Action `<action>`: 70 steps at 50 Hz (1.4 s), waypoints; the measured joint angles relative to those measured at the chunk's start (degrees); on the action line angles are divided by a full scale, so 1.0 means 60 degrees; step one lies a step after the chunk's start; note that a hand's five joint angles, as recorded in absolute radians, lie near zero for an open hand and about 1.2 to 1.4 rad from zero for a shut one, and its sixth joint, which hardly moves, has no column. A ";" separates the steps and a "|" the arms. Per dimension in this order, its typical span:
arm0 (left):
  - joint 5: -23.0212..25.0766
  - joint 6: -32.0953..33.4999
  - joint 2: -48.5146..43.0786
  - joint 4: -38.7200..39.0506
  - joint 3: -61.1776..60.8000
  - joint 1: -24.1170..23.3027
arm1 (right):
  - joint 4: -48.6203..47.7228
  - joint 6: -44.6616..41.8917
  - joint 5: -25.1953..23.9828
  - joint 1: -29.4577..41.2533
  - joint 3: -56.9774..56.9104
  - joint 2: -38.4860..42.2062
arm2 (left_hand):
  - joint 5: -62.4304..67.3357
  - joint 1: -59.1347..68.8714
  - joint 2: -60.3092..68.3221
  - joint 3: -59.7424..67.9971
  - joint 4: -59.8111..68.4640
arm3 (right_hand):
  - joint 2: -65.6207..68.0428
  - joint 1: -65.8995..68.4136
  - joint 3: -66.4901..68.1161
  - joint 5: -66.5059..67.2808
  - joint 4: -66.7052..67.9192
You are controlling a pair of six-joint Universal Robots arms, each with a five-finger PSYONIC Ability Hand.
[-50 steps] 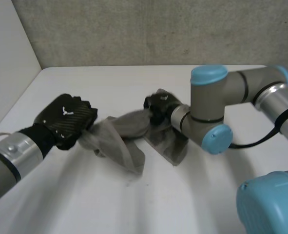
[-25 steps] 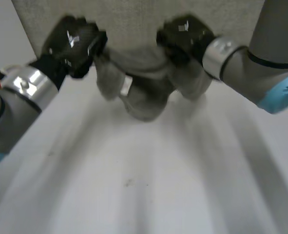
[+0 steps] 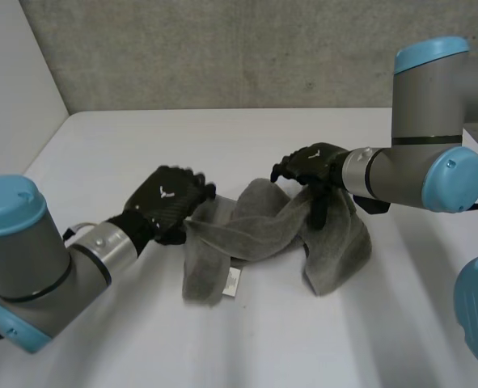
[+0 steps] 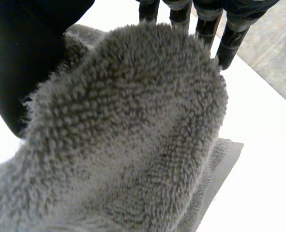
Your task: Fold the towel.
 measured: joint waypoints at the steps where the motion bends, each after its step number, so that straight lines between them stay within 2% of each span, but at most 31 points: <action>1: -0.0010 -0.0010 -0.0006 -0.0023 0.0091 -0.0003 | -0.0055 0.0149 0.0023 -0.0009 0.0028 -0.0050 | -0.0890 -0.0918 -0.0913 -0.0887 -0.0891 | -0.0076 -0.0098 -0.0091 -0.0089 -0.0082; 4: -0.0039 -0.0072 0.0180 -0.0182 0.0429 -0.0028 | -0.0377 0.0877 0.0091 -0.0115 0.0342 -0.0469 | -0.2859 -0.2832 -0.2817 -0.2989 -0.2977 | -0.0227 -0.0290 -0.0263 -0.0198 -0.0244; 10: -0.0068 -0.0340 0.1002 -0.0695 0.0753 -0.0163 | -0.1855 0.2257 0.0161 -0.0412 0.2169 -0.2123 | -0.3390 -0.3481 -0.3489 -0.3648 -0.3608 | -0.0324 -0.0397 -0.0359 -0.0243 -0.0340; 15: -0.0086 -0.1139 0.1527 -0.1171 0.0966 -0.0445 | -0.3593 0.3001 0.0325 -0.0498 0.4437 -0.3765 | -0.3415 -0.3529 -0.3550 -0.3694 -0.3668 | -0.0324 -0.0412 -0.0368 -0.0246 -0.0340; 20: -0.0293 -0.2541 0.1845 -0.1696 0.1250 -0.0689 | -0.5341 0.3403 0.0864 -0.0466 0.6964 -0.5271 | -0.3429 -0.3537 -0.3550 -0.3712 -0.3670 | -0.0324 -0.0423 -0.0369 -0.0247 -0.0340; 24: -0.0853 -0.3487 0.1915 -0.2111 0.1504 -0.0767 | -0.6493 0.3476 0.1508 -0.0418 0.8850 -0.6253 | -0.3430 -0.3536 -0.3533 -0.3698 -0.3669 | -0.0324 -0.0425 -0.0369 -0.0248 -0.0340; 25: -0.1205 -0.3778 0.1901 -0.2272 0.1605 -0.0784 | -0.6890 0.3467 0.1742 -0.0398 0.9544 -0.6604 | -0.3430 -0.3524 -0.3526 -0.3689 -0.3660 | -0.0324 -0.0425 -0.0369 -0.0248 -0.0340; 27: -0.1426 -0.3920 0.1888 -0.2357 0.1665 -0.0794 | -0.7101 0.3456 0.1873 -0.0385 0.9921 -0.6793 | -0.3430 -0.3520 -0.3526 -0.3688 -0.3652 | -0.0324 -0.0426 -0.0369 -0.0248 -0.0340; 30: -0.2636 -0.4207 0.1674 -0.2607 0.1840 -0.0852 | -0.7770 0.3398 0.2187 -0.0315 1.1222 -0.7445 | -0.3430 -0.3507 -0.3523 -0.3687 -0.3646 | -0.0324 -0.0426 -0.0369 -0.0249 -0.0340; 33: -0.3259 -0.4228 0.1469 -0.2667 0.1883 -0.0895 | -0.8250 0.3346 0.2301 -0.0222 1.2143 -0.7880 | -0.3430 -0.3507 -0.3523 -0.3687 -0.3646 | -0.0324 -0.0426 -0.0369 -0.0256 -0.0340; 35: -0.3949 -0.4203 0.1128 -0.2696 0.1905 -0.0973 | -0.8728 0.3266 0.2347 -0.0101 1.2990 -0.8211 | -0.3428 -0.3507 -0.3523 -0.3687 -0.3645 | -0.0324 -0.0398 -0.0367 -0.0259 -0.0340; 41: -0.4569 -0.4136 0.0252 -0.2681 0.1897 -0.1096 | -0.9178 0.2873 0.2349 0.0068 1.4114 -0.8543 | -0.3431 -0.3506 -0.3492 -0.3686 -0.3645 | 0.0581 0.0746 0.0521 0.0291 0.0475; 48: -0.4597 -0.4120 -0.0747 -0.2643 0.2058 -0.1080 | -0.8878 0.2452 0.2317 -0.0032 1.4749 -0.8836 | -0.3398 -0.3143 -0.3130 -0.3299 -0.3283 | 0.1865 0.2248 0.1879 0.1607 0.1833; 61: -0.4523 -0.4148 -0.1864 -0.2641 0.2723 -0.1010 | -0.8986 0.2497 0.2103 0.0094 1.5359 -0.8843 | -0.2106 -0.1894 -0.1877 -0.2036 -0.2052 | 0.1169 0.1291 0.1112 0.0879 0.1070; 70: -0.4521 -0.4122 -0.2302 -0.2540 0.2924 -0.0997 | -1.0253 0.2484 0.2007 0.0428 1.5286 -0.7695 | 0.0129 0.0365 0.0330 0.0159 0.0188 | 0.1094 0.1201 0.1061 0.0806 0.1009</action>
